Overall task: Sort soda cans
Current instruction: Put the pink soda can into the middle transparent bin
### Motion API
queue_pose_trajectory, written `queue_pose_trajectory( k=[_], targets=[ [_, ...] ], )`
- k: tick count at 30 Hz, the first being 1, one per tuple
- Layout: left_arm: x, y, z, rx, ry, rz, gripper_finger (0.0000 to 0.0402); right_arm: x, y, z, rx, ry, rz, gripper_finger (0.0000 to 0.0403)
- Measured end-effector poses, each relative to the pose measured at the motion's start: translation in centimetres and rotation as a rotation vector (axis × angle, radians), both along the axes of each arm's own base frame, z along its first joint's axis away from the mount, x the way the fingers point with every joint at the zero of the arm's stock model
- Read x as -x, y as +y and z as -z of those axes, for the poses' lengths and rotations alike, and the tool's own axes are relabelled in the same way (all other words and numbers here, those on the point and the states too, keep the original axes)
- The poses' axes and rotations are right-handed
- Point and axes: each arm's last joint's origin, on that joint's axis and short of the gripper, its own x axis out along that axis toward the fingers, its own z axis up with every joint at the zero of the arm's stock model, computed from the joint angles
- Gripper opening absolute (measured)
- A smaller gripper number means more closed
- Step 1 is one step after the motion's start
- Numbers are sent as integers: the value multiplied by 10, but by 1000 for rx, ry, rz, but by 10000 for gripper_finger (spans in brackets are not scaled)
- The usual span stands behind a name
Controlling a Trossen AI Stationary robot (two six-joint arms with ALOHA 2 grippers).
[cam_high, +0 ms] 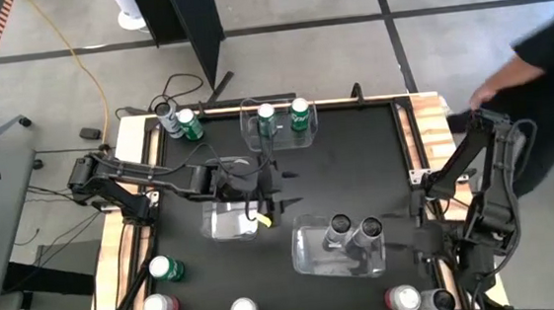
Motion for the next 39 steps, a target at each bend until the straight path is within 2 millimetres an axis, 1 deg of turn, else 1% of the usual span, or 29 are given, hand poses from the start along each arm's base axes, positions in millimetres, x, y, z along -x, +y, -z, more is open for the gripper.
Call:
queue_pose_trajectory(
  k=[5,7,10,16,19,21,23,26,28,31,33,36,39],
  targets=[
    [1,6,-1,-39,-7,-108,277,-1,-3,-3,179,-66,-14,329],
    [1,10,-3,-57,-12,-121,277,-1,-4,-5,212,-71,-20,329],
    [6,16,-11,-79,-39,-131,277,0,-6,-6,222,-71,-22,328],
    [29,34,-38,-164,-88,-152,277,1,-8,-5,233,-53,-27,318],
    [41,46,-47,-179,-81,-178,277,-2,-10,-5,241,-62,-8,317],
    [50,54,-49,-188,-47,-202,277,-5,-12,-6,247,-71,16,317],
    [61,67,-52,-182,-21,-262,277,-9,-15,-6,247,-78,44,317],
    [76,92,-51,-145,44,-367,277,-14,-18,-6,222,-85,85,317],
    [87,109,-47,-110,110,-425,277,-17,-20,-6,201,-90,113,317],
    [96,128,-39,-44,192,-447,277,-20,-22,-6,180,-96,138,317],
    [94,134,-33,-17,222,-435,277,-21,-23,-6,176,-97,145,317],
    [86,137,-28,-35,237,-394,277,-21,-23,-6,172,-98,145,317],
    [76,139,-26,-59,216,-351,277,-21,-23,-6,171,-98,146,316]
  ],
)
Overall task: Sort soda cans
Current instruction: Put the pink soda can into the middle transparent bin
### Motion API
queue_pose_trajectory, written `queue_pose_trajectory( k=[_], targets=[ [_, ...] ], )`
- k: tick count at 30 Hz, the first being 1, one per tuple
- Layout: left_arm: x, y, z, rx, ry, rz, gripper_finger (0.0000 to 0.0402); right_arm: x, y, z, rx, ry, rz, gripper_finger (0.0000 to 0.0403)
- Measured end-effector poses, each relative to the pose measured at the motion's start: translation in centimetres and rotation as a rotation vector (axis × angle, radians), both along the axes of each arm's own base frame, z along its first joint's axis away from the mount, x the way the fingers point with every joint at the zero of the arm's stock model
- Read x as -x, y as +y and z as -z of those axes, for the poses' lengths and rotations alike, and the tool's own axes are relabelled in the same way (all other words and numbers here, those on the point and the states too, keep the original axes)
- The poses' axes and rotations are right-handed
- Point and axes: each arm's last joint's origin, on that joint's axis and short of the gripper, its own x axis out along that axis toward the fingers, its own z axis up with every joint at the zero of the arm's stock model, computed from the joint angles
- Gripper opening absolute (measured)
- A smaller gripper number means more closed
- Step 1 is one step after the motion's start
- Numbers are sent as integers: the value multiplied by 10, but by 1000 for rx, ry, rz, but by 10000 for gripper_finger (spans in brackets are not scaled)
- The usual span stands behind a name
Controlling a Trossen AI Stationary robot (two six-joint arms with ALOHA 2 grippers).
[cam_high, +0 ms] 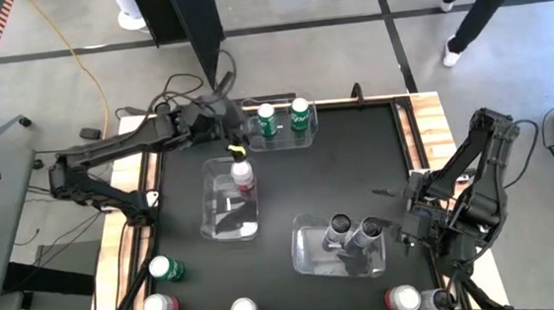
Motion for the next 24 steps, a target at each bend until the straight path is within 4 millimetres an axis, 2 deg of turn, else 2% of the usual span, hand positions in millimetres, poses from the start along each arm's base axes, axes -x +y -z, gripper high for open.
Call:
queue_pose_trajectory(
  k=[3,9,13,20,24],
  targets=[
    [-8,2,4,-9,2,31,277,0,0,0,-1,0,0,316],
    [-5,8,5,-8,15,23,277,2,-4,2,-25,-3,28,316],
    [3,17,6,5,46,-16,277,4,-5,2,-41,-7,41,316],
    [24,48,22,112,168,-185,277,4,-5,2,-47,-10,43,316],
    [27,51,21,121,169,-183,277,4,-5,2,-53,-12,44,316]
  ],
)
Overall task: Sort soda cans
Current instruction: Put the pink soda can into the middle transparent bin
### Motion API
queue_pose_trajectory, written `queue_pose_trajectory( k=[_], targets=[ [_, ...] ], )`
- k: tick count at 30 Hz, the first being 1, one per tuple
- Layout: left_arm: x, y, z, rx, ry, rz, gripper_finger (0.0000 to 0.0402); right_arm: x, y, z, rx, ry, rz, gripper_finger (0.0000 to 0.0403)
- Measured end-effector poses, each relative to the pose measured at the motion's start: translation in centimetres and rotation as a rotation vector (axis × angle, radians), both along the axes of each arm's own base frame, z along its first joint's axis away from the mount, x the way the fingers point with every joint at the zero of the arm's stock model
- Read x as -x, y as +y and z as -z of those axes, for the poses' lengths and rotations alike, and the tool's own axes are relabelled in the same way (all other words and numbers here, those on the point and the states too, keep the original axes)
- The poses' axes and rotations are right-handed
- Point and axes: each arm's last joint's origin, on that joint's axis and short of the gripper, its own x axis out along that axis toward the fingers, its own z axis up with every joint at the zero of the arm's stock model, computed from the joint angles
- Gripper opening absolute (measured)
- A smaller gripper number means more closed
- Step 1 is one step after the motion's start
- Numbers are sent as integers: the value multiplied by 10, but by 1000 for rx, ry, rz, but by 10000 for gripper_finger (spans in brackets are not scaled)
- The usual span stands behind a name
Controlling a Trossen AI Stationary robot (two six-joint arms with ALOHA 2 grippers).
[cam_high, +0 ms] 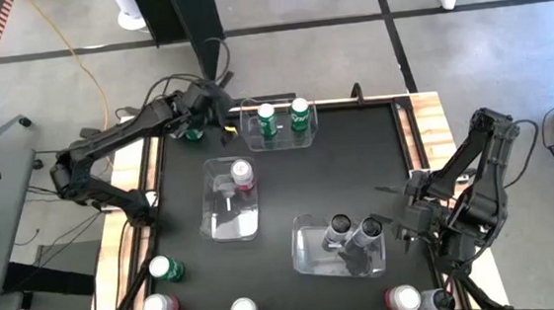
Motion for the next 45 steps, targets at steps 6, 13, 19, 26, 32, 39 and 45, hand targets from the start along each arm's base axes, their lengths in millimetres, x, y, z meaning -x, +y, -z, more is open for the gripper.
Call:
queue_pose_trajectory(
  k=[6,13,19,26,32,39,45],
  targets=[
    [-6,-11,-3,-3,-26,97,277,0,0,0,-4,-1,1,316],
    [-16,-27,-6,-20,-58,164,277,-2,-1,0,-19,9,9,316],
    [-21,-38,-6,-19,-64,205,277,-5,-2,4,-153,103,16,316],
    [-28,-58,-7,-7,-73,267,277,-8,8,5,-325,177,-38,316],
    [-34,-76,-7,7,-94,315,277,-10,15,4,-452,236,-93,316],
    [-39,-92,-9,22,-126,340,277,-13,33,0,-770,354,-209,316],
    [-45,-110,-14,29,-204,367,277,0,45,1,-962,461,-207,316]
  ],
)
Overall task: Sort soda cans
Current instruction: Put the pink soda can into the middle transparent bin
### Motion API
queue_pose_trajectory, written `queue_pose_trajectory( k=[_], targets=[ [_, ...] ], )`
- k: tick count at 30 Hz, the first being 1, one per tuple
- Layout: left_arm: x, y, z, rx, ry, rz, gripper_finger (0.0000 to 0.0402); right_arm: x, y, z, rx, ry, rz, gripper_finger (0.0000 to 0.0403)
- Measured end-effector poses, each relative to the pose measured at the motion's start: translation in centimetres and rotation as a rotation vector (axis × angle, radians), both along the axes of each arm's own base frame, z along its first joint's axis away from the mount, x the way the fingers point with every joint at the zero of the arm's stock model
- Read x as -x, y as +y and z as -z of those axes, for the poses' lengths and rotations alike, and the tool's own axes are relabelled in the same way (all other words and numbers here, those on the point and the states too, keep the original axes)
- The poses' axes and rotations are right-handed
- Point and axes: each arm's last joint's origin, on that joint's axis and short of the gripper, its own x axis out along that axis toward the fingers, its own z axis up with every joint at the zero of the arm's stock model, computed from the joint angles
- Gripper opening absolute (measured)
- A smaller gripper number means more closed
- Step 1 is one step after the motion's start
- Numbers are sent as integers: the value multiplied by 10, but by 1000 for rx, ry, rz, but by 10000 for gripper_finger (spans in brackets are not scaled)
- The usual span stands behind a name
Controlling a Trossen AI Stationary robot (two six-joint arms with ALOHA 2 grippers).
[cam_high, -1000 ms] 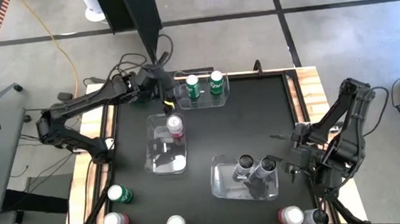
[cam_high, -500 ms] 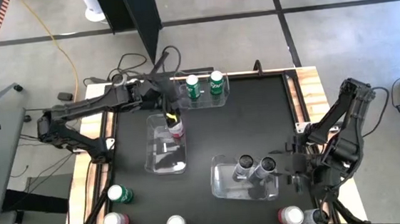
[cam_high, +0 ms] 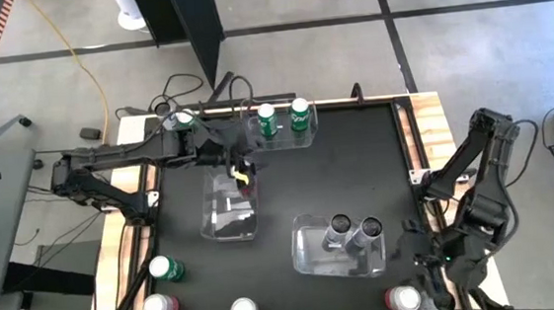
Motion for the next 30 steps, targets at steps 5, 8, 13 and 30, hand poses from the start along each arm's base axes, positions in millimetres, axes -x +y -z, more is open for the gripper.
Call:
queue_pose_trajectory(
  k=[5,8,13,30],
  targets=[
    [-3,-22,-3,-21,-33,-8,277,7,17,12,-64,136,30,316],
    [-4,-33,-4,-38,-47,-8,277,5,30,29,-46,256,53,316],
    [-5,-48,-8,-53,-98,8,277,-3,50,57,3,385,68,316],
    [-8,-59,-9,-61,-127,13,277,-10,65,77,3,475,92,318]
  ],
)
